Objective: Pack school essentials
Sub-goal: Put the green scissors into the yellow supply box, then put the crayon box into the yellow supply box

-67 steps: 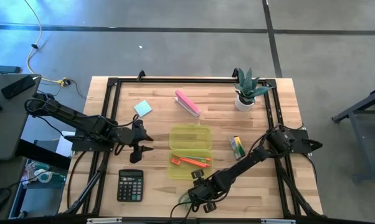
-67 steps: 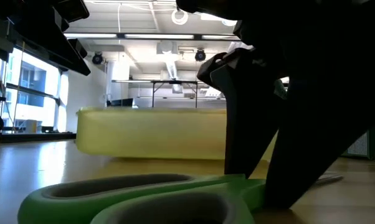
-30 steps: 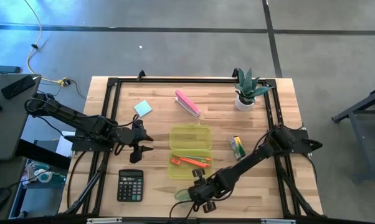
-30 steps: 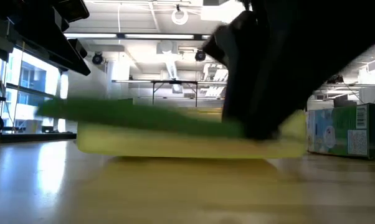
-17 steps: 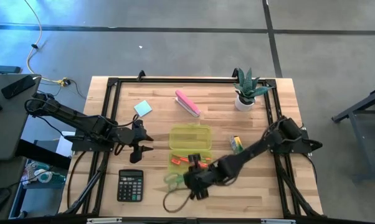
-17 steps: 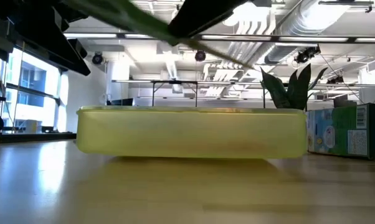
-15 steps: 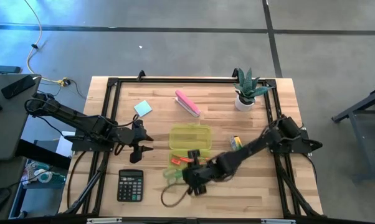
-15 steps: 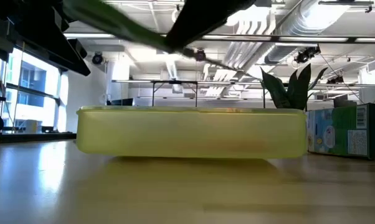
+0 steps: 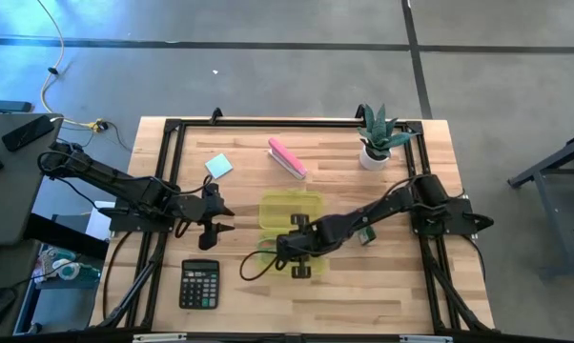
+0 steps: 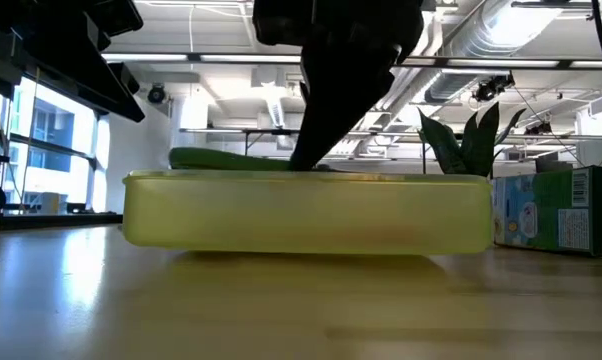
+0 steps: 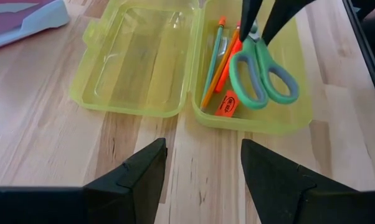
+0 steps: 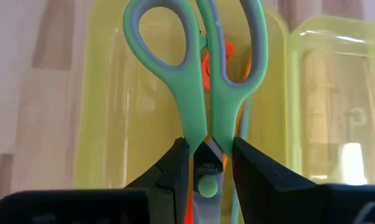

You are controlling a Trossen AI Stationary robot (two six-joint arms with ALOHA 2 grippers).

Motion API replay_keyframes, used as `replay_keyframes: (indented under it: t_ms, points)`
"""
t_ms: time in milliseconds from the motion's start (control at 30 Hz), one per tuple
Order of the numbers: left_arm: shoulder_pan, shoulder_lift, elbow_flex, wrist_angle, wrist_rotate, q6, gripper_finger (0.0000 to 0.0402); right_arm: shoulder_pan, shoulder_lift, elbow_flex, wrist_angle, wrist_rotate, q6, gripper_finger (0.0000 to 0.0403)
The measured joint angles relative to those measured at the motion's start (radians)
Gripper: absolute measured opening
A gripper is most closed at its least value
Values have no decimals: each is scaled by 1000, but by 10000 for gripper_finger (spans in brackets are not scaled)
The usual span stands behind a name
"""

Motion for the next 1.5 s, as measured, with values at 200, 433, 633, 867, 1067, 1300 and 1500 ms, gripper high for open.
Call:
replay_keyframes:
  t_ms: [200,433,633,867,1067,1300,1500]
  points:
    - [0,0,0,0,0,-8,195,-10,29,0,-23,-33,18,87]
    - [0,0,0,0,0,-8,195,-14,33,0,-23,-21,17,101]
    - [0,0,0,1,-1,-13,195,-14,33,0,-25,-29,16,150]
    - [0,0,0,2,0,11,195,-14,10,0,-44,-26,20,173]
    - [1,0,0,2,-27,-15,195,-14,-34,0,-65,7,30,172]
    - [1,0,0,-2,-185,10,197,-14,-81,0,-101,37,23,172]
    - [1,0,0,-14,-192,26,205,-14,-91,1,-127,60,17,172]
